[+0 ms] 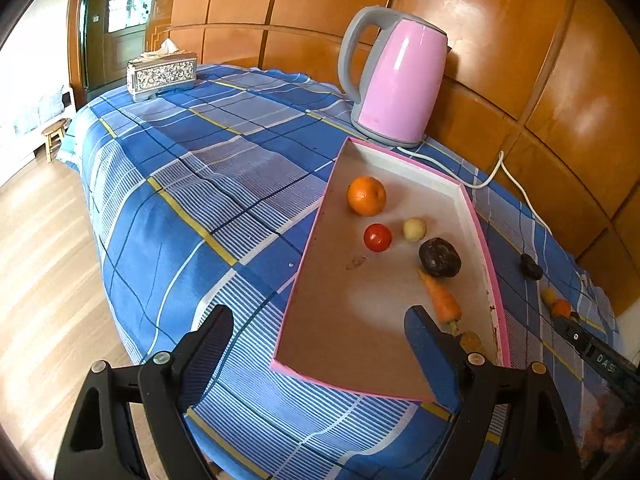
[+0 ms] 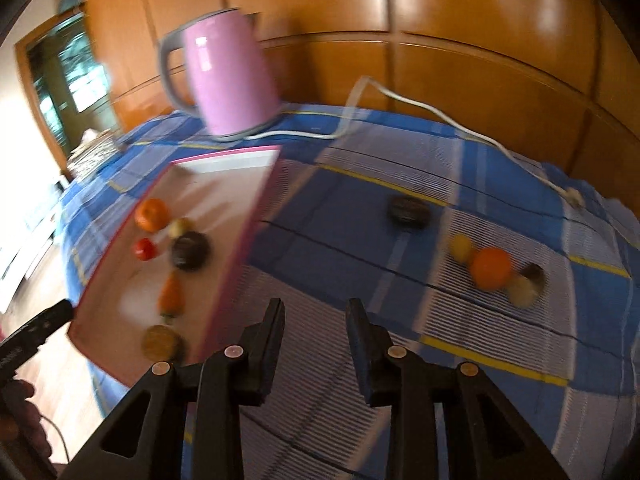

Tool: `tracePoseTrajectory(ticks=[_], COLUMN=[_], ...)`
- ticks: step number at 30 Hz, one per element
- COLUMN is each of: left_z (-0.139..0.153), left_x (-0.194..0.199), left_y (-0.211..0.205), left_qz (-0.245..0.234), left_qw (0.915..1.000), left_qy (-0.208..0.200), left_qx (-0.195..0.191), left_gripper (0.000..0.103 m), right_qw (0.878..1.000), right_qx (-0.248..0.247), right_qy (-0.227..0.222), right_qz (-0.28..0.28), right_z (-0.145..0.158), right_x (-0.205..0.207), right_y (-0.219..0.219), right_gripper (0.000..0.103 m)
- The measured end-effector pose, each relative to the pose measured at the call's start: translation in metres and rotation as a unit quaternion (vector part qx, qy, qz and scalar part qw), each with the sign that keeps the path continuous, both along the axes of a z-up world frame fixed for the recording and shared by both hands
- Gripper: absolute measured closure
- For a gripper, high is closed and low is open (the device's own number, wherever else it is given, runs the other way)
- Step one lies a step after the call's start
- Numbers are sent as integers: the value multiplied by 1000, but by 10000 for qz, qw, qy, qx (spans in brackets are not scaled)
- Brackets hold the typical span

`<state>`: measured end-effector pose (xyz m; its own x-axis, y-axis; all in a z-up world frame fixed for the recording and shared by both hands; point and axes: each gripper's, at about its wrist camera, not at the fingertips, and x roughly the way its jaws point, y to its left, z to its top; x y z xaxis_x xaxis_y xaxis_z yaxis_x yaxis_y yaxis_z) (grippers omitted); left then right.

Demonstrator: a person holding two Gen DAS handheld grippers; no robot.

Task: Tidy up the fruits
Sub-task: 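Withdraw the right tool from the tray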

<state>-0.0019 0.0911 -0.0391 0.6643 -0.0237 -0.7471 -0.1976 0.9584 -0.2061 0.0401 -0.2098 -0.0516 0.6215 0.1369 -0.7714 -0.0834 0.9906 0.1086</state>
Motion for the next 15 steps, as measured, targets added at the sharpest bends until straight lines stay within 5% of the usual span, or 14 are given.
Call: tracePoseTrajectory(ticks=[15], left_z=[0], left_x=[0], left_y=[-9], left_qz=[-167], left_qw=[9999], left_qy=[28], left_qx=[31], left_gripper=[15], right_qw=[9895], right_qx=[-261], right_qy=[-30], right_qz=[-1422], right_z=[-11], right_x=[-32], right_y=[-83], right_gripper=[71])
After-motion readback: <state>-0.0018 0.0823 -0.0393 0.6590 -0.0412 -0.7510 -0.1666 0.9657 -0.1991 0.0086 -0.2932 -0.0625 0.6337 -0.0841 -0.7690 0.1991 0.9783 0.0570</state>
